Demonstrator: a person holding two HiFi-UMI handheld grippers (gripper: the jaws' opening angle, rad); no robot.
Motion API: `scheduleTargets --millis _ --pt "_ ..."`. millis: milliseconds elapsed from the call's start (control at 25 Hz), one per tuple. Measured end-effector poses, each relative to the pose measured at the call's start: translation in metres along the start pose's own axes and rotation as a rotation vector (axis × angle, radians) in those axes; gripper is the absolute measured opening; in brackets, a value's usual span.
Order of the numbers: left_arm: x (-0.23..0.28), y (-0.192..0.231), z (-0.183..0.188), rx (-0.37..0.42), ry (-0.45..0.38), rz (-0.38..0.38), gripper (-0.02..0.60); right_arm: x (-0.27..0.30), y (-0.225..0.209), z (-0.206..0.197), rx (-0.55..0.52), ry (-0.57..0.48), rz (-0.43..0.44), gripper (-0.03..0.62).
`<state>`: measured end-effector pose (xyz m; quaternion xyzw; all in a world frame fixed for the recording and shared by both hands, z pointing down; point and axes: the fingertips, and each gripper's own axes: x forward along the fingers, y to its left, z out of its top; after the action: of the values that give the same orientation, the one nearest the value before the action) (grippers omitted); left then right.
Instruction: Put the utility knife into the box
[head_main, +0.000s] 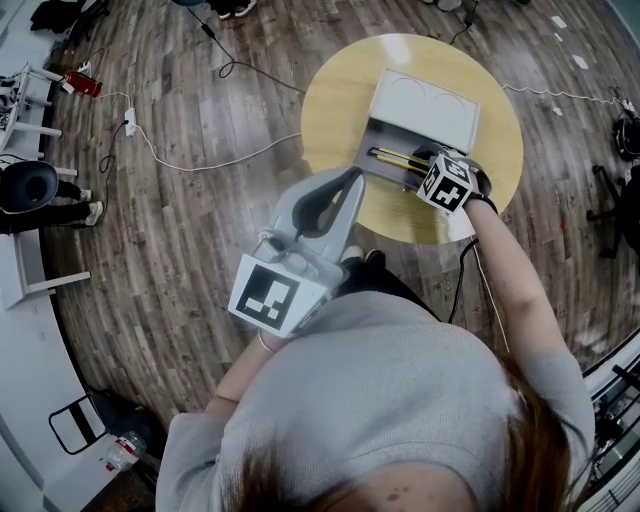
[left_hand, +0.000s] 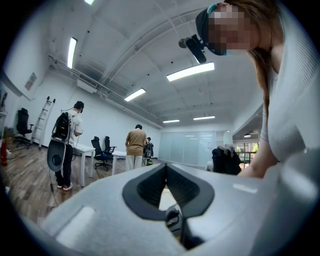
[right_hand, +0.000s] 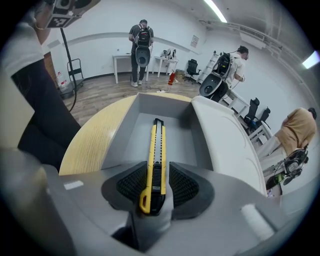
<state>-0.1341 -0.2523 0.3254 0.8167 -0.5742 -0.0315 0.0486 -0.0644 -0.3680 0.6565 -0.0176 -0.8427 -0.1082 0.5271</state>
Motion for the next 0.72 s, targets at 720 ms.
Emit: scheduleTargets --millis 720 --pt "0.037 -0.037 0.015 0.038 -0.039 -0.193 -0.003 -0.319 -0.019 0.101 0.377 -0.888 -0.627 0.057"
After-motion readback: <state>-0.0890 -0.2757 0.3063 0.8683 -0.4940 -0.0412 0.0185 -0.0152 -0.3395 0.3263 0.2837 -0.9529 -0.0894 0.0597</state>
